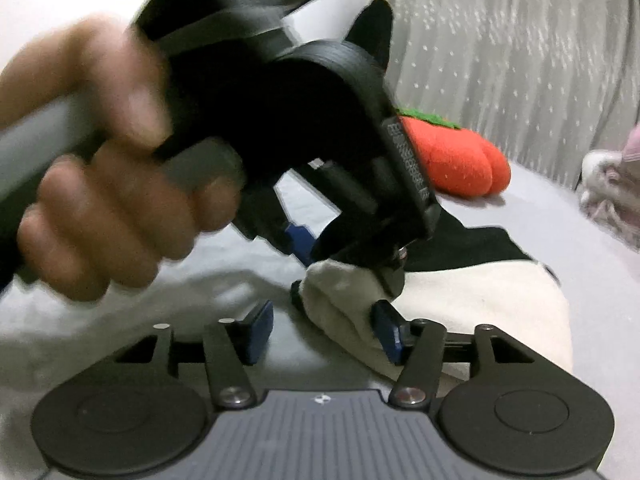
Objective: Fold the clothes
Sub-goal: 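Grasp the cream fold with the right gripper while the left gripper lifts the bundle edge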
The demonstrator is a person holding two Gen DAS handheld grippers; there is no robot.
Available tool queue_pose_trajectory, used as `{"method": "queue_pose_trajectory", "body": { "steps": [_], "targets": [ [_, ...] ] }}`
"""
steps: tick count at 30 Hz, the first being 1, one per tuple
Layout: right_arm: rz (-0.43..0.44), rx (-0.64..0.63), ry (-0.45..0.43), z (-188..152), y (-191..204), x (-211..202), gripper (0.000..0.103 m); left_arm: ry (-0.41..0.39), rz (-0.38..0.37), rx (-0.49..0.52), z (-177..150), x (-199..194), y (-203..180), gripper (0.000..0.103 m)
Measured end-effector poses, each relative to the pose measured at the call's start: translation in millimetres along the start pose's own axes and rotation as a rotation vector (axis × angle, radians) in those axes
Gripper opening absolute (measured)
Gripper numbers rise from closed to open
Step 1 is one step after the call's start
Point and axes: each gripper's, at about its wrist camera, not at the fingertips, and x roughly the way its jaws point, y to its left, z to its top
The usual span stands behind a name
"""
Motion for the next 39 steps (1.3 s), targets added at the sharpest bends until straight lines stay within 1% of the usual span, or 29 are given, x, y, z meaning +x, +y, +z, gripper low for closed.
{"method": "queue_pose_trajectory", "body": {
  "steps": [5, 10, 15, 16, 18, 20, 22, 23, 24, 26, 29, 30, 35, 38, 39],
  "targets": [
    [-0.093, -0.17, 0.011, -2.0, 19.8, 7.6, 0.065, 0.014, -0.016, -0.031, 7.5, 0.1, -0.5, 0.042],
    [-0.194, -0.273, 0.016, -0.3, 26.4, 20.1, 0.065, 0.037, -0.024, -0.057, 11.8, -1.1, 1.9, 0.042],
    [-0.255, -0.385, 0.031, 0.8, 29.8, 37.1, 0.065, 0.054, -0.026, -0.092, 15.0, 0.0, 4.0, 0.042],
    [-0.265, -0.404, 0.033, 2.0, 30.3, 41.5, 0.065, 0.054, -0.031, -0.104, 15.8, 0.3, 6.5, 0.042],
    [-0.287, -0.431, 0.03, 2.0, 29.9, 46.1, 0.059, 0.055, -0.04, -0.128, 17.4, 0.9, 11.3, 0.042],
    [-0.305, -0.454, 0.024, 0.3, 29.3, 48.2, 0.056, 0.066, -0.053, -0.148, 18.6, 2.3, 15.6, 0.042],
    [-0.3, -0.436, 0.018, -0.6, 24.9, 48.5, 0.051, 0.076, -0.074, -0.164, 19.4, 3.3, 19.5, 0.042],
    [-0.289, -0.415, 0.017, -0.4, 21.3, 47.9, 0.047, 0.076, -0.087, -0.176, 19.6, 3.1, 21.4, 0.045],
    [-0.273, -0.387, 0.017, 0.2, 16.8, 46.9, 0.044, 0.067, -0.106, -0.195, 19.9, 1.5, 23.5, 0.046],
    [-0.258, -0.333, 0.007, 2.1, 8.9, 44.0, 0.042, 0.04, -0.134, -0.225, 20.4, -2.4, 27.4, 0.047],
    [-0.249, -0.288, -0.005, 5.2, 1.8, 43.3, 0.041, -0.004, -0.167, -0.259, 21.2, -8.3, 33.0, 0.054],
    [-0.246, -0.282, -0.006, 3.5, 4.9, 42.4, 0.041, -0.011, -0.174, -0.264, 21.7, -8.6, 34.1, 0.058],
    [-0.24, -0.273, -0.009, 4.4, 3.4, 41.2, 0.041, -0.008, -0.176, -0.257, 23.5, -4.4, 32.2, 0.067],
    [-0.239, -0.266, -0.017, 2.5, 4.0, 37.3, 0.04, 0.0, -0.157, -0.252, 23.8, -0.2, 31.6, 0.072],
    [-0.243, -0.262, -0.026, 4.3, 3.7, 34.5, 0.039, 0.004, -0.149, -0.251, 23.6, 1.2, 31.4, 0.072]
  ]
}}
